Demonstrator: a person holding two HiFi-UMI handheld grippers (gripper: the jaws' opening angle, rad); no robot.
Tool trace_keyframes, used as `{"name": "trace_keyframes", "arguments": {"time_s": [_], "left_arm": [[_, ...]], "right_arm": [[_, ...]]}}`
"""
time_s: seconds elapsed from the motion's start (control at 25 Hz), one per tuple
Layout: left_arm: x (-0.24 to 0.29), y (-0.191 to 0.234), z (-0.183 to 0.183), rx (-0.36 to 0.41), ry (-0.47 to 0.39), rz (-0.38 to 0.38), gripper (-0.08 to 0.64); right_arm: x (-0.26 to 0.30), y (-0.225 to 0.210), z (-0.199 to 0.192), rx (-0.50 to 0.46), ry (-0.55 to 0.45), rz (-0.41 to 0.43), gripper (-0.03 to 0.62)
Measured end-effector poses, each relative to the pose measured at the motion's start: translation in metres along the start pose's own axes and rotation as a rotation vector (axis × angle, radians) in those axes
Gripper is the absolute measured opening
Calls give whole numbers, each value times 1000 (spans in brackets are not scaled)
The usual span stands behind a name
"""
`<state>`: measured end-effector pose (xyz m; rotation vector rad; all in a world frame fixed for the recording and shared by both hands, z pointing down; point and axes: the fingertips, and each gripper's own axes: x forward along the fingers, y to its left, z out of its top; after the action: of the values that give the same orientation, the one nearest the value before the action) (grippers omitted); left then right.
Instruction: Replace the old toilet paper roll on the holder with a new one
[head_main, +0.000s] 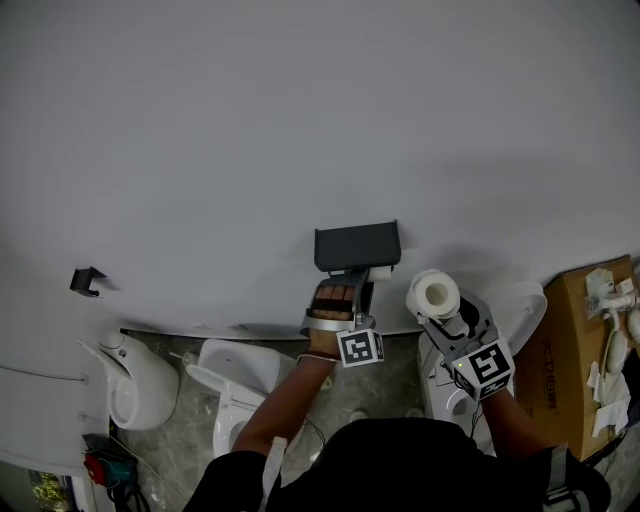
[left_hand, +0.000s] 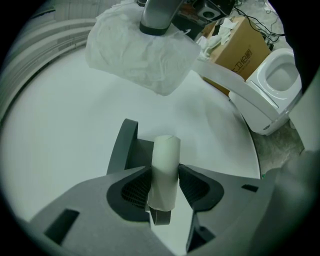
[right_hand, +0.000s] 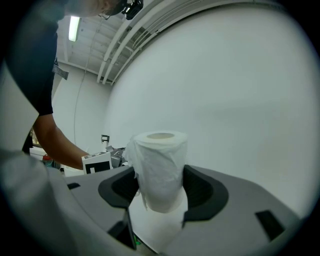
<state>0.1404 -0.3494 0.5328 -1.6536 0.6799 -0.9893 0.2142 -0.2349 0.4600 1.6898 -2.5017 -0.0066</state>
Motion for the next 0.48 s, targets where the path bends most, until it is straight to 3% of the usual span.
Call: {"name": "trace_keyframes", "arguments": {"time_s": [0.48], "left_arm": [[11,-6,33,47,-85,-28,173]], "right_arm": [[-20,-16,-3,8,12,-74,261]]}}
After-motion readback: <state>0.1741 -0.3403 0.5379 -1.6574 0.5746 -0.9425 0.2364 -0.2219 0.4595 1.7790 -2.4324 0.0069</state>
